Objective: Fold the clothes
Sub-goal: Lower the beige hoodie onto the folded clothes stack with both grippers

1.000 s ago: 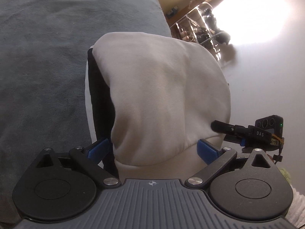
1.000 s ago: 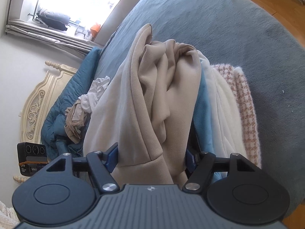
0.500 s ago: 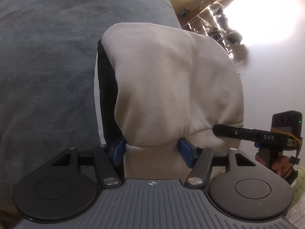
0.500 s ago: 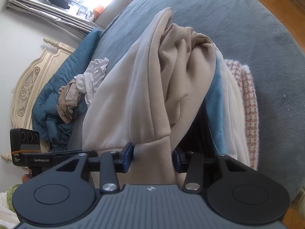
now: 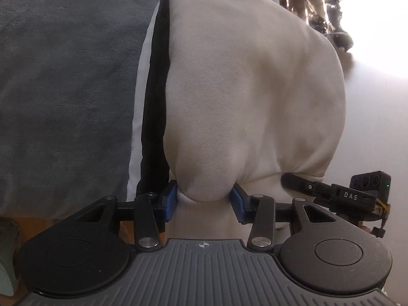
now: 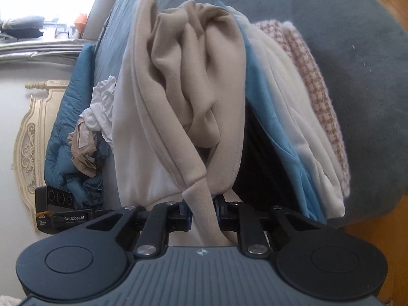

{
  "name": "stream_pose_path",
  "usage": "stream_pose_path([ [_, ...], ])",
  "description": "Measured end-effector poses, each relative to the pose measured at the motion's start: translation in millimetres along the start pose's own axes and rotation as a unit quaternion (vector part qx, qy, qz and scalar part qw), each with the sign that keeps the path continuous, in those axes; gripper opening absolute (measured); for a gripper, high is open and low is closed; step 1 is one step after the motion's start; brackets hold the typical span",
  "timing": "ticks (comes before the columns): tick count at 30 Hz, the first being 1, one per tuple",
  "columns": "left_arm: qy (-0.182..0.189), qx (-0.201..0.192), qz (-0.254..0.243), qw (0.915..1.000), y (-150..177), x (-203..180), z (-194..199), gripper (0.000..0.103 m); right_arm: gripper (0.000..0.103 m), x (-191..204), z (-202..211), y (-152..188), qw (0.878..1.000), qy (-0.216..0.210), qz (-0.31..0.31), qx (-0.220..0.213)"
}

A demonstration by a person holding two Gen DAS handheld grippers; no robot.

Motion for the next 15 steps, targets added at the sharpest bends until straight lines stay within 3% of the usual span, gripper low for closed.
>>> stream_pose_path([
  [3,-0.007,-0.033,-0.047,0.9984,1,-12,15,0.049,0.018,8,14,2,0.999,-0.014,0.026,-0.025],
  [6,-0.039,-0.025,-0.056,0.9974,1,-5,0,0.060,0.024,1,9,5,0.999,-0.009,0.015,-0.028],
  [7,-0.047,-0.018,-0.051,0.9974,1,-1,-4,0.063,0.042,-2,7,8,0.999,0.000,0.012,-0.030],
  [8,-0.056,-0.011,-0.047,0.9973,2,2,-9,0.067,0.053,-5,6,10,0.999,0.008,0.009,-0.031],
  [9,-0.060,-0.008,-0.043,0.9972,2,4,-9,0.067,0.057,-8,5,13,0.999,0.017,0.006,-0.033],
  [12,-0.072,-0.030,-0.046,0.9959,7,-2,13,0.071,0.058,-15,7,21,0.998,0.045,0.005,-0.044],
  [15,-0.085,-0.066,-0.044,0.9933,9,-10,42,0.074,0.059,-1,39,25,0.993,0.074,0.044,-0.086],
])
Point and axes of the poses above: each gripper's, at about its wrist camera, not at the fingertips, and z roughly against the way its jaws point, x to its left, y to its underside, the point moved 2 cm from there along -z, roughly the way its jaws point, and after that the axes turned 3 degrees about y, right-handed, at the moved point
